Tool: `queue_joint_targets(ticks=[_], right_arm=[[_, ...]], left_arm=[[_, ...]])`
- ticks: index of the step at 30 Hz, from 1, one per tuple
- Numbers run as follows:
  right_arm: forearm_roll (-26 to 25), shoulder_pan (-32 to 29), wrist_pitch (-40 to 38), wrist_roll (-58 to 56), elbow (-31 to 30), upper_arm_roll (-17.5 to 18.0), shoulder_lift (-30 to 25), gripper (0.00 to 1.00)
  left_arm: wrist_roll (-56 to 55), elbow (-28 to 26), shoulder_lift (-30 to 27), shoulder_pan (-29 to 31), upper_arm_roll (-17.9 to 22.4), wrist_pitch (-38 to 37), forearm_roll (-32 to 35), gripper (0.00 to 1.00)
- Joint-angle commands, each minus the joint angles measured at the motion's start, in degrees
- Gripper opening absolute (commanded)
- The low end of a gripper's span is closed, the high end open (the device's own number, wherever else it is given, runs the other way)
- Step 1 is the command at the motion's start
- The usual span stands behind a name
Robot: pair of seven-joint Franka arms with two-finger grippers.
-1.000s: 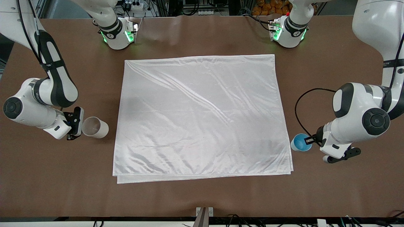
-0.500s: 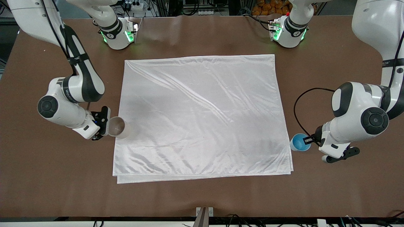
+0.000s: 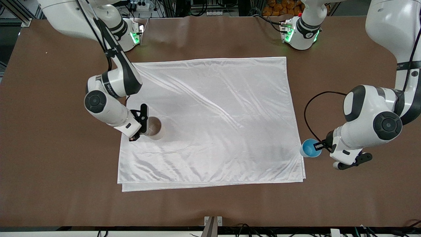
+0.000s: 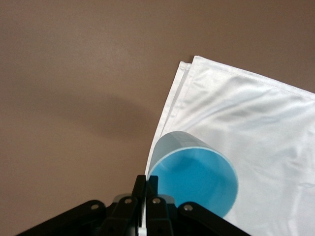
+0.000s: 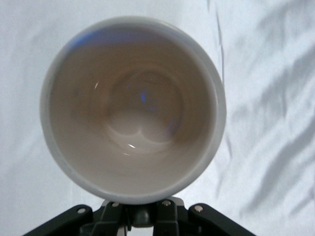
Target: Place blue cup into white mug on cloth
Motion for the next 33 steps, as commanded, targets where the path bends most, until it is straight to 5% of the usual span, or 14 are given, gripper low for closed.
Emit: queue_joint_targets(ticks=[1, 33], right_arm=[[0.2, 4.0, 0.8, 5.1, -1.5, -0.5, -1.3, 0.00], [-1.7, 20.3, 4.9, 24.0, 4.5, -1.0, 7.5, 0.00]], left_arm=[[-2.7, -1.1, -1.5, 0.0, -1.0, -0.8, -0.8, 0.00], [-14.9, -1.1, -2.4, 0.1, -8.6, -4.7, -0.8, 0.00]])
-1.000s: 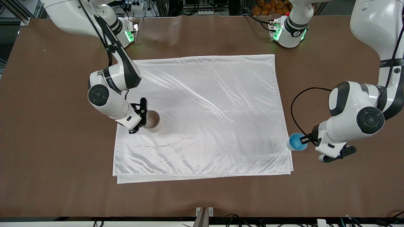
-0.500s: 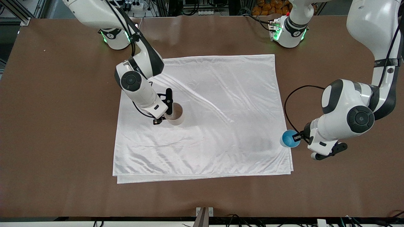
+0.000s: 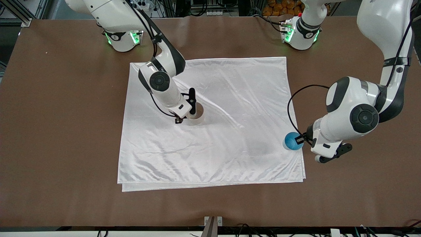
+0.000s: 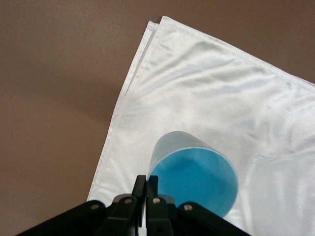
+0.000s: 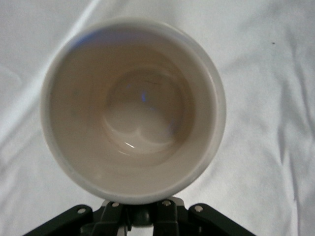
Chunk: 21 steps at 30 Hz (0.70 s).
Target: Place blue cup into white mug on cloth
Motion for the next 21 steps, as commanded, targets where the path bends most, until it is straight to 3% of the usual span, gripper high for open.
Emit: queue_joint_targets(ticks=[1, 8, 16, 21], right_arm=[[-1.4, 2.3, -0.3, 5.0, 4.0, -0.8, 2.9, 0.00], [-5.2, 4.0, -0.3, 10.3, 5.3, -0.8, 4.2, 0.00], [-5.4, 4.3, -0.1, 10.4, 5.8, -0.8, 5.4, 0.00], [-5.3, 4.2, 0.0, 10.4, 5.9, -0.8, 6.0, 0.09]], left_arm=[[-2.9, -1.1, -1.4, 0.2, -1.5, -1.1, -0.7, 0.00], [-5.7, -1.1, -1.8, 0.2, -3.5, -2.1, -0.7, 0.00], [-8.2, -1.0, -2.0, 0.2, -5.4, -2.7, -0.8, 0.00], [-9.4, -1.0, -2.0, 0.1, -5.5, -2.8, -0.7, 0.00]])
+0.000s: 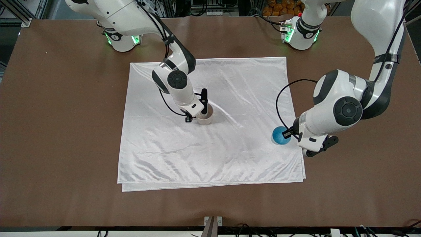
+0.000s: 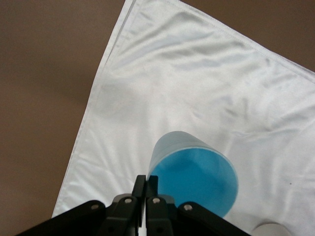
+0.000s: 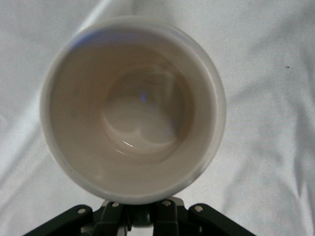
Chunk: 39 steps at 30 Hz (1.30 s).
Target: Place blue cup into white mug on cloth
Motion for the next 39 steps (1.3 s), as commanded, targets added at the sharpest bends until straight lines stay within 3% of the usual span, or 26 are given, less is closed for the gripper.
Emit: queue_joint_targets(ticks=[1, 8, 14, 20, 27, 39], right_arm=[[-1.4, 0.5, -0.1, 1.5, 1.8, -0.3, 1.5, 0.12], [-1.3, 0.4, -0.3, 1.6, 2.7, -0.3, 1.6, 0.43], [-1.4, 0.0, -1.8, 1.8, 3.9, -0.3, 1.0, 0.55], [-1.5, -0.3, -10.3, 1.8, 8.9, -0.4, 0.8, 0.75], [-3.1, -0.4, -20.3, 1.6, 15.7, -2.3, -0.2, 0.83], [-3.2, -2.3, -28.8, 1.7, 15.3, -5.9, -9.0, 0.93]], left_arm=[[-2.1, -1.0, -1.5, -0.2, -0.3, -0.8, -0.7, 0.00], [-4.6, -1.0, -1.5, -1.9, -0.9, -0.8, -0.8, 0.00], [-8.1, -1.0, -1.5, -4.1, -1.0, -0.8, -0.7, 0.00], [-10.9, -1.0, -1.0, -7.0, -0.9, -0.8, -0.8, 0.00], [-13.6, -1.0, -0.7, -9.5, -0.9, -0.8, -0.7, 0.00], [-20.5, -0.5, -0.2, -15.1, -0.8, -0.8, -0.7, 0.00]])
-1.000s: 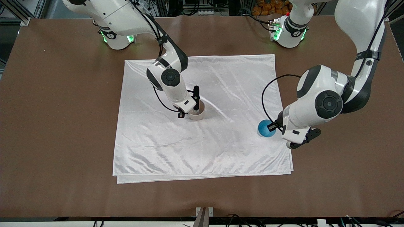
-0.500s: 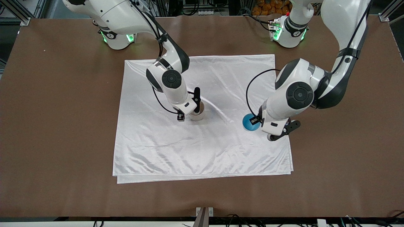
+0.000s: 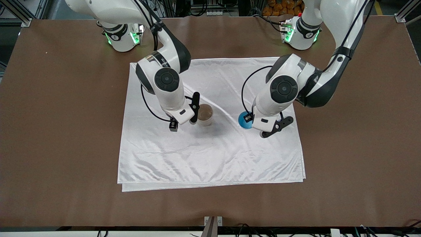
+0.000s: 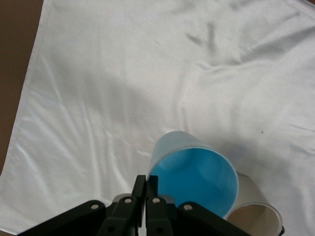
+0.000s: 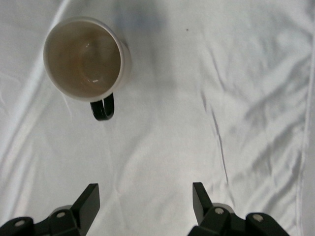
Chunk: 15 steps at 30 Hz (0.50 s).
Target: Place blue cup into white mug on cloth
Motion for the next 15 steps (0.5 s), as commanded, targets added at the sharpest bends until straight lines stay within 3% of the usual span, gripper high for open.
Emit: queue_joint_targets(ticks=[1, 15], right_arm=[[-1.4, -1.1, -2.7, 1.3, -1.6, -2.0, -4.8, 0.93], [-1.4, -7.2, -8.9, 1.3, -1.7, -3.6, -13.1, 1.00]], left_arm=[[-4.2, 0.2, -0.3, -2.9, 0.4, -0.6, -0.7, 0.00], [-10.1, 1.7, 0.8, -8.8, 0.7, -0.5, -0.5, 0.00]])
